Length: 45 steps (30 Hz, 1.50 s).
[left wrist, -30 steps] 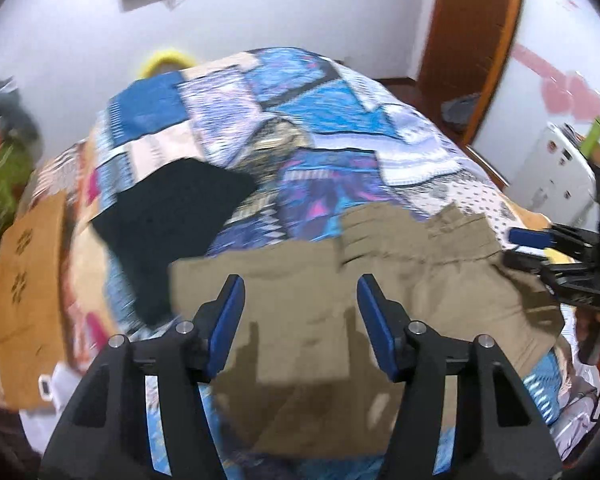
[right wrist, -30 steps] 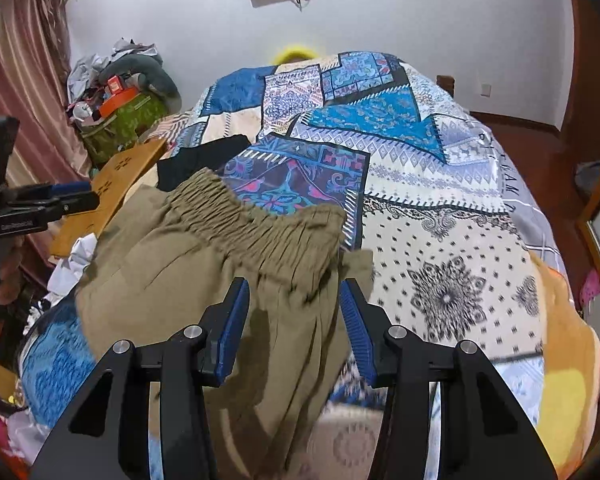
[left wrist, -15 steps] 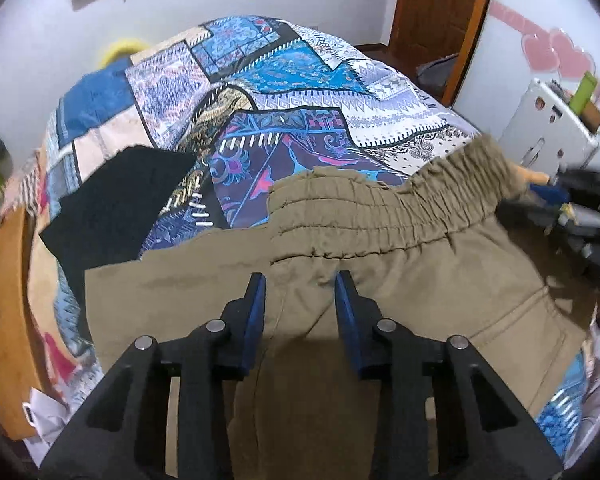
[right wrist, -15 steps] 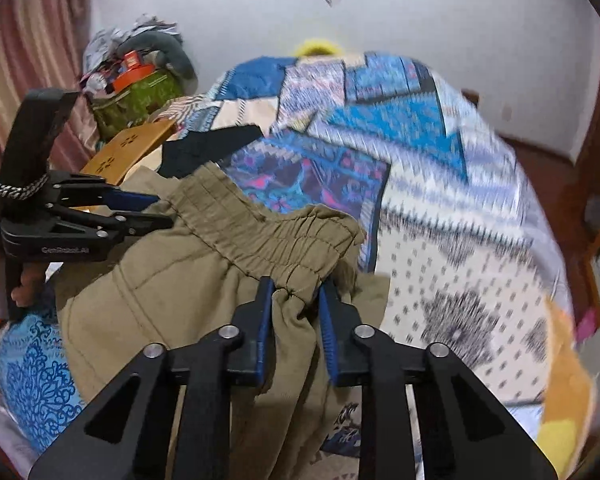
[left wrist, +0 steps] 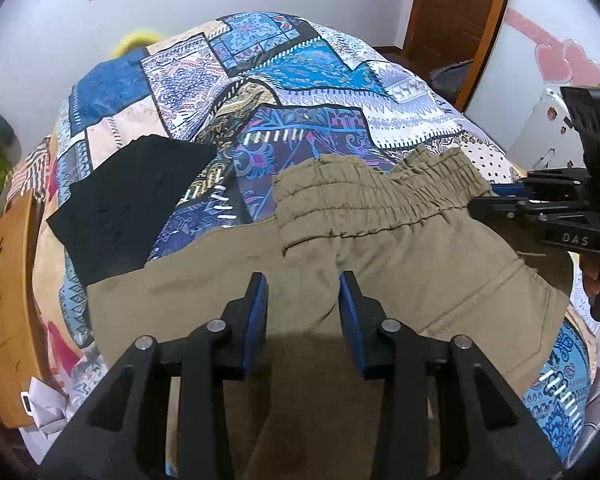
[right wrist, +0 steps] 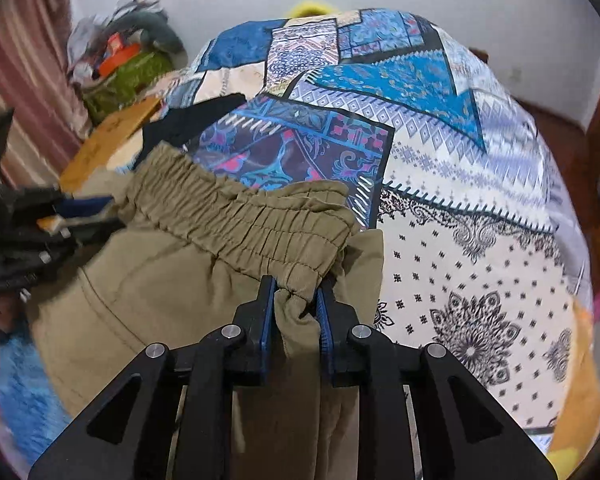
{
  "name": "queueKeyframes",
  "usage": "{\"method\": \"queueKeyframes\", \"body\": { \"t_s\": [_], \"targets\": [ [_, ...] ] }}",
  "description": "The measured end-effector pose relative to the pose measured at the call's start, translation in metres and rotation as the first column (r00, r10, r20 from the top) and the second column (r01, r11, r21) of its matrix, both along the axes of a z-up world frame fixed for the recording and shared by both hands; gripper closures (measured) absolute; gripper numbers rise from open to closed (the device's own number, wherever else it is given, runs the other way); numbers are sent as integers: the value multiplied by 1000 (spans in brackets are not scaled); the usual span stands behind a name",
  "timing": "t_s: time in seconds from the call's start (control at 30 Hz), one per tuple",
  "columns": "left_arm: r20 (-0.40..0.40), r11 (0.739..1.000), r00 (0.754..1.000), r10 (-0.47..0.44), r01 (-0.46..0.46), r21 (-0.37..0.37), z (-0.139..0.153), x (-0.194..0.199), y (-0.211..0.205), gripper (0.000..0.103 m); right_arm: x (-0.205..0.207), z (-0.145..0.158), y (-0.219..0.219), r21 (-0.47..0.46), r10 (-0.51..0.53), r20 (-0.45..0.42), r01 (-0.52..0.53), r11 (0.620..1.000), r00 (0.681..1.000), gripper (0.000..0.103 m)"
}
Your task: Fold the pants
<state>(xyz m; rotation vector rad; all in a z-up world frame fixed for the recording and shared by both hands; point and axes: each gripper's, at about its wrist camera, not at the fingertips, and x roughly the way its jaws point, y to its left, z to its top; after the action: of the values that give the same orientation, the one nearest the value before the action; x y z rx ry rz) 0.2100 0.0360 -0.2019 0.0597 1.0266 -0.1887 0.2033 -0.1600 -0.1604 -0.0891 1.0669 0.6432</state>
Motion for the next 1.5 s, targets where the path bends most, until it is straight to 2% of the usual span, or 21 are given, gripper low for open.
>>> {"method": "queueKeyframes", "body": {
  "t_s": [0.17, 0.23, 0.3, 0.4, 0.47, 0.57, 0.7, 0.83, 1.0, 1.1, 1.17, 1.23, 1.3, 1.33, 1.4, 1.47, 1.5],
  "targets": [
    [9, 996, 998, 60, -59, -69, 19, -10, 29, 63, -14, 17, -11, -17, -15, 41, 16, 1000, 999, 80],
    [30, 993, 995, 97, -95, -68, 29, -16, 41, 62, -19, 26, -16, -11, -33, 66, 33, 999, 997, 72],
    [59, 990, 989, 137, -136, -29, 37, -22, 52, 62, -23, 34, -23, 11, -57, 85, 56, 998, 995, 49],
    [64, 983, 981, 182, -180, -35, 40, -30, 71, 51, -28, 43, -30, 44, -92, 109, 88, 995, 990, 37],
    [58, 974, 972, 227, -226, -27, 37, -35, 84, 36, -31, 45, -33, 59, -109, 107, 103, 993, 988, 33],
    [8, 958, 959, 282, -281, -52, 24, -42, 101, 26, -32, 38, -34, 65, -119, 88, 113, 991, 989, 29],
    [-102, 943, 949, 300, -311, -116, -2, -46, 111, 26, -31, 18, -32, 38, -118, 24, 117, 992, 993, 29],
    [-183, 939, 940, 288, -315, -138, -25, -43, 106, 26, -27, -3, -28, 12, -103, -33, 104, 995, 994, 29],
    [-179, 949, 948, 262, -287, -130, -31, -32, 94, 26, -21, -16, -33, 72, -103, -86, 110, 991, 991, 29],
    [-180, 951, 950, 256, -281, -131, -31, -25, 91, 26, -12, -26, -35, 123, -100, -152, 119, 985, 983, 29],
    [-172, 952, 952, 254, -278, -132, -30, -21, 89, 31, -8, -28, -36, 144, -104, -180, 131, 981, 978, 29],
    [-154, 954, 955, 255, -275, -124, -27, -16, 86, 38, -9, -27, -34, 147, -96, -170, 121, 982, 981, 36],
    [-130, 957, 958, 257, -271, -103, -24, -12, 82, 47, -11, -24, -31, 144, -93, -158, 116, 983, 983, 52],
    [-121, 960, 959, 255, -267, -87, -22, -11, 79, 54, -12, -22, -28, 140, -92, -153, 114, 984, 984, 55],
    [-106, 963, 961, 255, -262, -59, -20, -9, 75, 67, -12, -19, -26, 127, -98, -135, 115, 985, 986, 69],
    [-77, 962, 960, 269, -271, -12, -16, -8, 72, 90, -13, -14, -23, 99, -107, -79, 114, 988, 991, 80],
    [-63, 963, 961, 269, -270, 7, -13, -7, 71, 91, -17, -9, -20, 85, -101, -39, 104, 991, 994, 85]
  ]
}}
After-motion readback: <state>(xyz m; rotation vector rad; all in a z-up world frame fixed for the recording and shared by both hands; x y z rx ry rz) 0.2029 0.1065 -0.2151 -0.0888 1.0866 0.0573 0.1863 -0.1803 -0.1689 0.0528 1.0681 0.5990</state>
